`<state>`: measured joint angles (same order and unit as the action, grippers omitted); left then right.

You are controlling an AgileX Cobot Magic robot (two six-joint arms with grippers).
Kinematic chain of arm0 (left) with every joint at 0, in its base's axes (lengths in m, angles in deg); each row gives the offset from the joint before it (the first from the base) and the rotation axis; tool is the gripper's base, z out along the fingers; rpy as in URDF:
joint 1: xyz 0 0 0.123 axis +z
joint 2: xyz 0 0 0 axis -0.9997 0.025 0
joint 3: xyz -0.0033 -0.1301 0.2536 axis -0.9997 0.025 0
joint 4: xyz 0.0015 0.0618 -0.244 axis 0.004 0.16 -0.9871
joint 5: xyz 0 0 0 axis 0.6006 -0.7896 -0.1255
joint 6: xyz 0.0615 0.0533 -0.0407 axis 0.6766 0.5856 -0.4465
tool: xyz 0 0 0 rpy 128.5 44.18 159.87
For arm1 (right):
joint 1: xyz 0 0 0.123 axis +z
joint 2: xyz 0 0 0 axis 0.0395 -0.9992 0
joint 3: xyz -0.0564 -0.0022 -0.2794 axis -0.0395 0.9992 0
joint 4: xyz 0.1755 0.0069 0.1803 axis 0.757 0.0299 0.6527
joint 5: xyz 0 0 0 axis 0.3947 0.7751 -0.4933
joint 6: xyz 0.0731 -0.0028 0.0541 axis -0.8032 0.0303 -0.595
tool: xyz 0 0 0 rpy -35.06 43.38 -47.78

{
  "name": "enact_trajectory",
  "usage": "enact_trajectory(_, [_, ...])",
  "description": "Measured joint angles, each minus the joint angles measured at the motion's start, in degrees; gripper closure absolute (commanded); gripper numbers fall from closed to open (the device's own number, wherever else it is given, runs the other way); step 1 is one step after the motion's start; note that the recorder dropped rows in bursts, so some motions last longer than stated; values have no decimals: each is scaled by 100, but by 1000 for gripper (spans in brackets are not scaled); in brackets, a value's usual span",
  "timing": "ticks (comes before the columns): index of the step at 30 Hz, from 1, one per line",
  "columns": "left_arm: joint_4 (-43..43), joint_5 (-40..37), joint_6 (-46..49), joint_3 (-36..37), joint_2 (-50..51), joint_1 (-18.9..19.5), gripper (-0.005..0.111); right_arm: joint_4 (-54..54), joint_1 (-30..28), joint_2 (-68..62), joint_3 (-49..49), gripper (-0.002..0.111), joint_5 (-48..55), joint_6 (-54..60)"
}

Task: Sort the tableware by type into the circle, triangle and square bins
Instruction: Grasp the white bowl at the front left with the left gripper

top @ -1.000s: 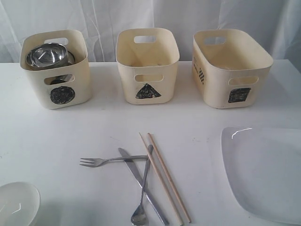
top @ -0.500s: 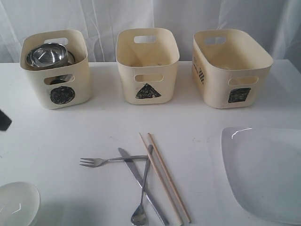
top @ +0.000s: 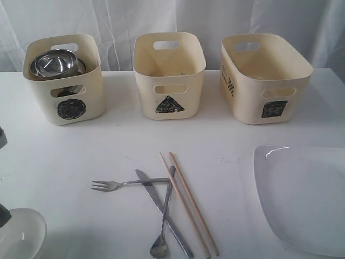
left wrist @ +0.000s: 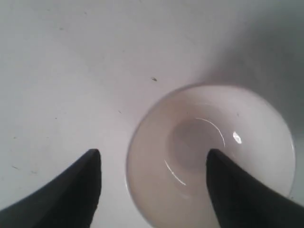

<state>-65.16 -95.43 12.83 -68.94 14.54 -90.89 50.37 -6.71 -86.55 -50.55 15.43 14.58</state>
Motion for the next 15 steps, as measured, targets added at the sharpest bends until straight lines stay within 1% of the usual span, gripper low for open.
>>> enact_trajectory(4, [0, 349, 339, 325, 0, 0, 34, 0, 0, 0, 0, 108, 0, 0])
enact_trajectory(10, [0, 1281, 426, 661, 12, 0, 34, 0, 0, 0, 0, 108, 0, 0])
enact_trajectory(15, [0, 1351, 450, 697, 313, 0, 34, 0, 0, 0, 0, 108, 0, 0])
